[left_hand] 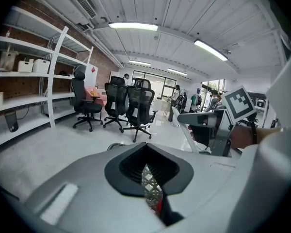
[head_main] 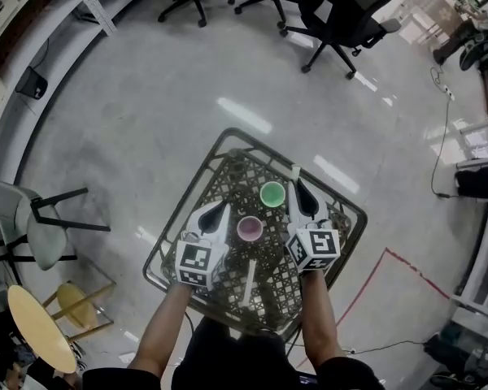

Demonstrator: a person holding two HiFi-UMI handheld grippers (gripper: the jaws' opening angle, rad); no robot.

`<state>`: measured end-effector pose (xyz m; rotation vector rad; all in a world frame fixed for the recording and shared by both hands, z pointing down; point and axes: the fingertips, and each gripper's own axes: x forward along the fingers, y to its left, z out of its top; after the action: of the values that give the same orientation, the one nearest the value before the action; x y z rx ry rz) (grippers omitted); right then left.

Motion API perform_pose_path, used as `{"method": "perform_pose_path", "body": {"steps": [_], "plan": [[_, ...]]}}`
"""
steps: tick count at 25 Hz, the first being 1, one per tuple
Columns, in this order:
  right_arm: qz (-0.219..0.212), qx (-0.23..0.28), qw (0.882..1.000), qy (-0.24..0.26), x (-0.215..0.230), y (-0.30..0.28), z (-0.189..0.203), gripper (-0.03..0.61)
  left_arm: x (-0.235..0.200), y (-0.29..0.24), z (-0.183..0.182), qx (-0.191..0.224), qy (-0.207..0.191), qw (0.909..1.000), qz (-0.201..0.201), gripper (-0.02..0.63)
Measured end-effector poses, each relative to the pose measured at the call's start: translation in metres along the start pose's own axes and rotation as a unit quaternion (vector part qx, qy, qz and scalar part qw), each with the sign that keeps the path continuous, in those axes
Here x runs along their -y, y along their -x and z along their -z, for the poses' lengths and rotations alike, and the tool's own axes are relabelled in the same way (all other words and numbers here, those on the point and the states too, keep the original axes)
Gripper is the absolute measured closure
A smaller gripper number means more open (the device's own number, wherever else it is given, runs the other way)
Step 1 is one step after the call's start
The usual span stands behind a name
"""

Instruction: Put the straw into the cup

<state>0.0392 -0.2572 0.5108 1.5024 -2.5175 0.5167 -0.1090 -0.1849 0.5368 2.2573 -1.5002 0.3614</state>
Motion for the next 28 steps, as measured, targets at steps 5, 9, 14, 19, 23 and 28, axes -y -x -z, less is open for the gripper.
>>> {"method": "perform_pose_path", "body": {"steps": [5,9,14,19,23,28], "plan": [[0.0,0.0,1.0,-0.007,0.003,-0.025,0.005,0.528,-0.013,-0.019,0.007,-0.005,-0.001,1.0,0.006,0.607],[-0.001,0.001,1.0,-0.009,0.006,-0.038,0.01,0.528,-0.019,-0.028,0.015,-0.008,0.004,0.9999,0.005,0.607],[0.0,0.001,1.0,-0.011,0.01,-0.055,0.014,0.528,-0.027,-0.037,0.024,-0.019,0.01,0.9998,0.007,0.607],[-0.001,0.001,1.0,-0.016,0.011,-0.068,0.022,0.528,-0.034,-0.046,0.032,-0.025,0.011,0.9996,0.008,0.607],[0.002,0.0,1.0,-0.021,0.014,-0.075,0.031,0.528,-0.035,-0.053,0.039,-0.029,0.015,0.9994,0.013,0.607],[0.005,-0.003,1.0,-0.024,0.017,-0.081,0.042,0.528,-0.037,-0.058,0.048,-0.035,0.018,0.9991,0.016,0.607]]}}
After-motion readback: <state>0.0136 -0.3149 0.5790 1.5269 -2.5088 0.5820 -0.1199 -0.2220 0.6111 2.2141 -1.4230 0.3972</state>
